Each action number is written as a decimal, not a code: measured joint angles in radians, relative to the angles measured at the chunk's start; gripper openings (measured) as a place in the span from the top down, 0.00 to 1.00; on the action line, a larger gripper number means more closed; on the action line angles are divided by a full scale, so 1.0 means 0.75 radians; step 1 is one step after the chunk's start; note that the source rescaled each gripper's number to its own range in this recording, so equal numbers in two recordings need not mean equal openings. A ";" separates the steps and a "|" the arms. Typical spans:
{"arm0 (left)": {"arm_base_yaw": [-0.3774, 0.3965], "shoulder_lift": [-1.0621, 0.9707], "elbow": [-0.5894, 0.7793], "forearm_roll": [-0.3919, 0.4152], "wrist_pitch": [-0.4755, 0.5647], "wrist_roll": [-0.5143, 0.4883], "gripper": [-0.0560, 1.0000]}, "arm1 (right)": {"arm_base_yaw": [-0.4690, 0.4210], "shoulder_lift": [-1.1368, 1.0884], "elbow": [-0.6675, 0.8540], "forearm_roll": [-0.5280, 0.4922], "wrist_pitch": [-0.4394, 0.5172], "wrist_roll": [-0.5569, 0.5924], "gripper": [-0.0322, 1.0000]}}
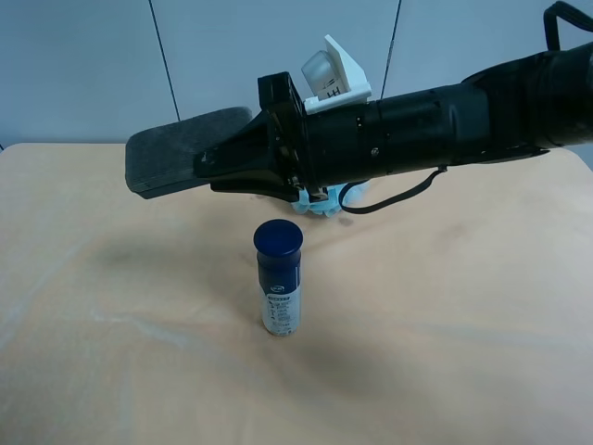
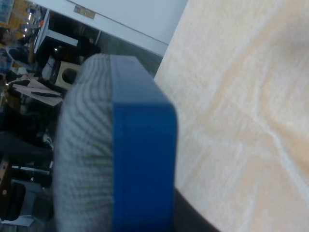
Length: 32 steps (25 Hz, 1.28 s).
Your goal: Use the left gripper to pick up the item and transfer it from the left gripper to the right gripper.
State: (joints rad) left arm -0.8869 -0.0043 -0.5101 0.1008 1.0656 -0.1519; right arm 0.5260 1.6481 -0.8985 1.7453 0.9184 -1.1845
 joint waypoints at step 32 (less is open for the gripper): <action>1.081 0.000 0.000 0.000 -0.009 -0.002 0.00 | -0.394 0.000 0.000 -0.307 0.020 0.209 0.97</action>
State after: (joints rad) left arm -0.0762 -0.0043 -0.5101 0.1008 1.0589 -0.1536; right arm 0.2306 1.6481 -0.8985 1.5148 0.9331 -1.0277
